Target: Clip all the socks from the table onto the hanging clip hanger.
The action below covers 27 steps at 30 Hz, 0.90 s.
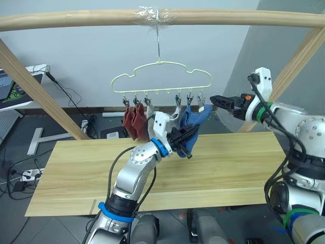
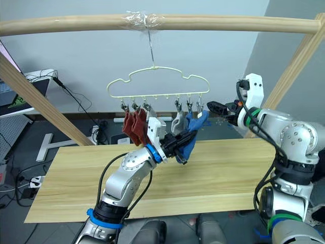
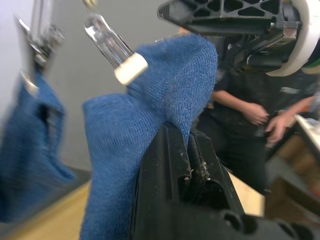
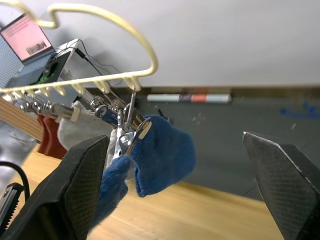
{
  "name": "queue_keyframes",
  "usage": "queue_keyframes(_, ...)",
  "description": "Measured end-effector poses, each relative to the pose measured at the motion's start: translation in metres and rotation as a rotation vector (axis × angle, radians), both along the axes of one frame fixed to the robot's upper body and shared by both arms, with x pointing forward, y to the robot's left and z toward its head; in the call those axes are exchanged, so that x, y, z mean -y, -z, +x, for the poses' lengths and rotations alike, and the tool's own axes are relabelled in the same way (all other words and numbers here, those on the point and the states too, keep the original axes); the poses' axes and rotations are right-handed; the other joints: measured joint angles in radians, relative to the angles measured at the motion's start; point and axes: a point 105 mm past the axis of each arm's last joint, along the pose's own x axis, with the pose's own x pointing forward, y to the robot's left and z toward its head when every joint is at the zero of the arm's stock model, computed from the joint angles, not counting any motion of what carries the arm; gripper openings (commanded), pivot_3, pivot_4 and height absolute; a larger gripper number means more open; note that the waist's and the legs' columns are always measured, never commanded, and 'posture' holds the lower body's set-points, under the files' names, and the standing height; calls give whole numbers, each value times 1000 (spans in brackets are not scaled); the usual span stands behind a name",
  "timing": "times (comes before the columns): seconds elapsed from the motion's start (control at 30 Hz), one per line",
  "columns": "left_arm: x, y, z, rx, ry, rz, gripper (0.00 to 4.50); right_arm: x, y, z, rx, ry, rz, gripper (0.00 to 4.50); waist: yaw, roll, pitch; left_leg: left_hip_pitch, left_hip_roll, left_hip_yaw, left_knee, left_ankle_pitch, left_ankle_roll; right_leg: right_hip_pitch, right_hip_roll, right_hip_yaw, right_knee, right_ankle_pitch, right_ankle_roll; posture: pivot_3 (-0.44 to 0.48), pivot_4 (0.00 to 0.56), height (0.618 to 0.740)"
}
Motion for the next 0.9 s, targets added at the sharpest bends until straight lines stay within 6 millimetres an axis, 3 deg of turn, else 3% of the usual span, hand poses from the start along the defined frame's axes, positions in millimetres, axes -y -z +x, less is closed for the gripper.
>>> queue_keyframes(0.2,3,16,9,-166,1,-80,2055,7,10,-14,116,37,-138,4500,0,0,-2,0,-1,1,2,0,0,1,0,1,0,0,0,-72,122,740)
queue_keyframes(0.43,-25,71,4,-353,-11,-23,4305,-1,33,-25,153,17,-224,4500,-2,0,-10,2,0,1,1,0,0,0,3,2,1,0,0,-56,96,740)
queue_keyframes(0.57,-57,85,2,-340,-76,46,4433,-3,50,-34,153,-3,-263,4500,2,1,-16,2,0,1,2,1,-1,0,3,2,1,0,0,-34,79,740)
queue_keyframes(0.63,-93,88,-8,-311,-116,118,4433,-1,66,-47,154,-45,-326,4500,0,-2,-32,3,1,1,0,1,-1,0,3,3,1,0,-1,-9,73,740)
queue_keyframes(0.77,-211,88,-24,-286,-351,388,4433,13,88,-62,154,-131,-411,4500,0,-4,-37,6,2,3,0,0,-1,1,3,5,1,0,-2,27,65,740)
queue_keyframes(0.9,-266,76,-36,-255,-453,522,4433,24,97,-72,168,-223,-407,4500,19,-4,-53,9,2,3,2,1,-1,6,1,3,0,0,-2,36,64,740)
